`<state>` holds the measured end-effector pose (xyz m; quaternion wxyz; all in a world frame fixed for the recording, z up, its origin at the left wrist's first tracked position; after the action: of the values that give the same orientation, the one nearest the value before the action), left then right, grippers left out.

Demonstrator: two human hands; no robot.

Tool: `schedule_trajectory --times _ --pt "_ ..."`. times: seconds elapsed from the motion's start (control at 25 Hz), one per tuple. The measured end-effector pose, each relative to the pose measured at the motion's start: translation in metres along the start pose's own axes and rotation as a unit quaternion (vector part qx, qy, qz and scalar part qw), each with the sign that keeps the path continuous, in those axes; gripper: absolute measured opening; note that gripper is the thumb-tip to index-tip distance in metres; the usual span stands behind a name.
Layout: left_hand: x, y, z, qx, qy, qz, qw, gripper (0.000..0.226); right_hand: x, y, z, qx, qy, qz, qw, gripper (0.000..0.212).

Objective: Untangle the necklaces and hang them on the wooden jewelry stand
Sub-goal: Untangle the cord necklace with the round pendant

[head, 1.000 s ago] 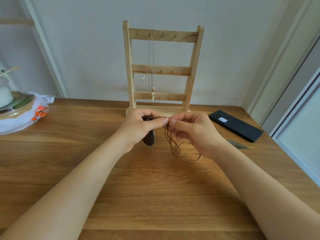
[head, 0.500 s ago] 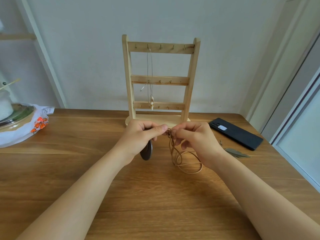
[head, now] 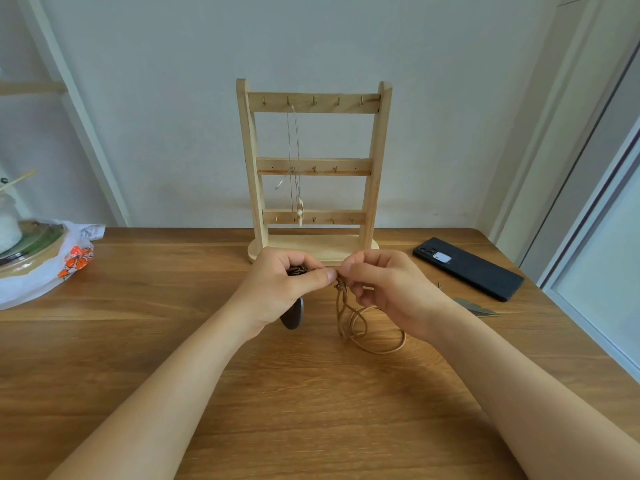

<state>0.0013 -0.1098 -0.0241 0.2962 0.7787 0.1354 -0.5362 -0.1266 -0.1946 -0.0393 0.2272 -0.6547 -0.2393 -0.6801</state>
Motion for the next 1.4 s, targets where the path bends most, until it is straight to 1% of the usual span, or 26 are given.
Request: schedule_trajectory --times 0.04,0.08,0.12,0.2,0.24,0.28,0.36,0.4,0.48,0.64,0.72,0.8,0.88,0.92,0.96,1.08,1.12,1.2,1.32,1.4 --pt "-0.002 -0.001 0.001 0.005 -0.003 0.003 1.0 0.009 0.001 0.0 -0.001 0.002 -0.013 -0.013 1.0 0.004" --pt "-0.003 -0.001 0.002 0.009 -0.008 0.003 1.0 0.013 0.002 0.0 -0.001 0.002 -0.023 -0.025 0.999 0.006" --pt "-0.005 -0.002 0.003 0.013 -0.017 0.002 1.0 0.019 0.003 0.0 -0.002 0.003 -0.03 -0.035 0.999 0.007" --pt "-0.003 -0.001 0.003 0.017 -0.044 -0.016 0.999 0.035 0.005 0.0 -0.003 0.008 -0.031 -0.044 0.999 0.004" --pt "-0.002 -0.001 0.003 0.021 -0.053 -0.022 0.998 0.035 0.006 0.0 -0.003 0.011 -0.026 -0.041 0.999 0.004" --pt "-0.002 -0.001 0.003 0.025 -0.057 -0.023 0.998 0.031 0.005 0.001 -0.003 0.012 -0.019 -0.035 0.999 0.007" --pt "-0.001 -0.001 0.001 0.019 -0.056 -0.027 0.998 0.012 0.004 0.002 -0.004 0.013 0.0 -0.024 1.0 0.011" --pt "0.0 0.0 -0.001 0.011 -0.054 -0.028 0.998 0.007 0.003 0.002 -0.004 0.016 0.008 -0.02 1.0 0.012" --pt "0.001 0.0 -0.004 -0.001 -0.043 -0.024 0.999 0.01 0.002 0.002 -0.001 0.041 0.009 -0.02 0.999 0.013" --pt "-0.004 0.003 -0.011 -0.044 -0.05 -0.001 0.998 0.012 0.002 -0.007 0.009 0.132 -0.037 -0.017 0.99 0.024" --pt "-0.006 0.003 -0.013 -0.061 -0.061 0.003 0.996 0.012 0.003 -0.009 0.011 0.139 -0.042 -0.013 0.989 0.024" --pt "-0.008 0.001 -0.011 -0.055 -0.087 0.0 0.995 0.01 0.004 -0.005 0.006 0.098 -0.058 -0.024 0.993 0.018" --pt "-0.007 0.001 -0.008 -0.03 -0.112 -0.01 0.993 0.008 0.007 0.0 0.0 0.042 -0.09 -0.056 0.993 0.013" --pt "-0.006 0.001 -0.007 -0.018 -0.111 -0.014 0.994 0.009 0.008 0.0 -0.002 0.032 -0.082 -0.062 0.994 0.011" --pt "-0.004 0.0 -0.005 -0.013 -0.104 -0.019 0.994 0.01 0.009 0.0 -0.002 0.037 -0.05 -0.054 0.997 0.013" --pt "-0.004 0.0 -0.003 -0.015 -0.081 -0.026 0.996 0.013 0.01 -0.006 0.006 0.096 0.082 -0.001 0.992 0.026" --pt "-0.005 0.001 -0.005 -0.025 -0.077 -0.026 0.996 0.018 0.011 -0.007 0.007 0.102 0.099 0.007 0.99 0.029" --pt "-0.003 0.004 -0.011 -0.055 -0.083 -0.034 0.994 0.028 0.01 -0.004 0.002 0.077 0.097 0.003 0.992 0.03" --pt "0.007 0.012 -0.03 -0.122 -0.136 -0.07 0.981 0.029 0.01 0.008 -0.021 -0.02 0.125 0.0 0.992 0.034" --pt "0.017 0.016 -0.047 -0.181 -0.172 -0.101 0.963 0.024 0.012 0.013 -0.041 -0.091 0.19 0.01 0.977 0.028"
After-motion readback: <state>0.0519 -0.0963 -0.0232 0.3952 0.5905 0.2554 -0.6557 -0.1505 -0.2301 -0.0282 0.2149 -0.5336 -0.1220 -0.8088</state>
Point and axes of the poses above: each hand's wrist, its own y-axis towards the middle knuckle, its own z-axis out of the palm, x = y × z, the point moved 8 cm from there along y, towards the middle knuckle, and after that the axes turned 14 degrees about -x, right-handed, at the moved point
